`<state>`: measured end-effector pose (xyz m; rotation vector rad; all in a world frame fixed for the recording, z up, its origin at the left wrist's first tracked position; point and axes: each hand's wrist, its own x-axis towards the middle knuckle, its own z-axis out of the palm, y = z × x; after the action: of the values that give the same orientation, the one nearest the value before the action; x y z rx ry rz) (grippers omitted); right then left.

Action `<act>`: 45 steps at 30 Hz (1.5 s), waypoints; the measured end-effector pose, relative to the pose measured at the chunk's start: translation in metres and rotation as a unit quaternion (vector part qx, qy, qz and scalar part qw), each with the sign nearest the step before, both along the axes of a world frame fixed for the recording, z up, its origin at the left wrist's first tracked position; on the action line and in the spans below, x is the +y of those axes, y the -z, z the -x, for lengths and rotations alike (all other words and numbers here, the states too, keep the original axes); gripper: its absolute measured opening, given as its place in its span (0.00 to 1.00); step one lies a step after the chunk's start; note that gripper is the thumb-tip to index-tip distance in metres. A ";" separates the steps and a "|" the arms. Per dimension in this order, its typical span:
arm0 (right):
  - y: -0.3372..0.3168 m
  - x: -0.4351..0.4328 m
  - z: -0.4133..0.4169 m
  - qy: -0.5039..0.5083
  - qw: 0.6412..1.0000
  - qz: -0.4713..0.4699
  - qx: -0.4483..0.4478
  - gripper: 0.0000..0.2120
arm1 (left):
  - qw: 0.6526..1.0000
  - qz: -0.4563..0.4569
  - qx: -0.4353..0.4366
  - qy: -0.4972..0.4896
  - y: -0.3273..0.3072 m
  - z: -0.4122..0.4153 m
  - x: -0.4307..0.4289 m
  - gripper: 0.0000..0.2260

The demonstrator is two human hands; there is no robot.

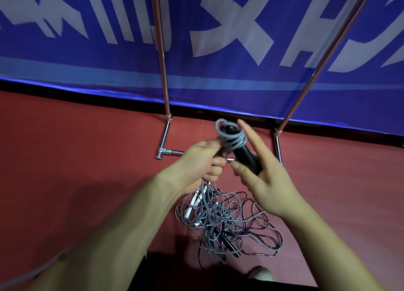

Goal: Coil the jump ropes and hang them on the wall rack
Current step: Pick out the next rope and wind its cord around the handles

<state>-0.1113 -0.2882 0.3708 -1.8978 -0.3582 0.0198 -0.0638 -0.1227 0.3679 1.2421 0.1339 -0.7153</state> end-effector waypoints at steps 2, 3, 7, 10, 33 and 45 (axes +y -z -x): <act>0.005 -0.007 -0.009 0.059 0.995 -0.070 0.034 0.35 | 0.996 -0.076 -0.030 0.026 0.005 0.007 -0.011 0.17; 0.007 -0.011 -0.013 0.095 0.990 -0.086 0.064 0.34 | 0.988 -0.129 -0.072 0.051 0.006 0.011 -0.015 0.18; 0.019 -0.019 -0.016 0.156 0.977 0.132 0.068 0.30 | 0.814 -0.426 -0.347 0.189 0.004 0.031 -0.020 0.14; 0.032 -0.013 -0.013 0.116 0.949 0.284 0.069 0.31 | 0.690 -0.530 -0.448 0.205 0.002 0.033 -0.020 0.12; -0.013 -0.009 0.010 -0.139 0.981 0.095 0.098 0.41 | 0.986 0.019 -0.047 0.157 -0.003 -0.007 0.040 0.13; 0.006 -0.009 -0.010 0.009 0.955 -0.184 0.231 0.14 | 0.991 0.068 0.112 0.004 0.012 0.003 -0.013 0.16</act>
<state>-0.1010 -0.2973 0.3645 -1.4692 -0.0180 0.3559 -0.0665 -0.1361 0.3556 1.0316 0.2612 -0.8565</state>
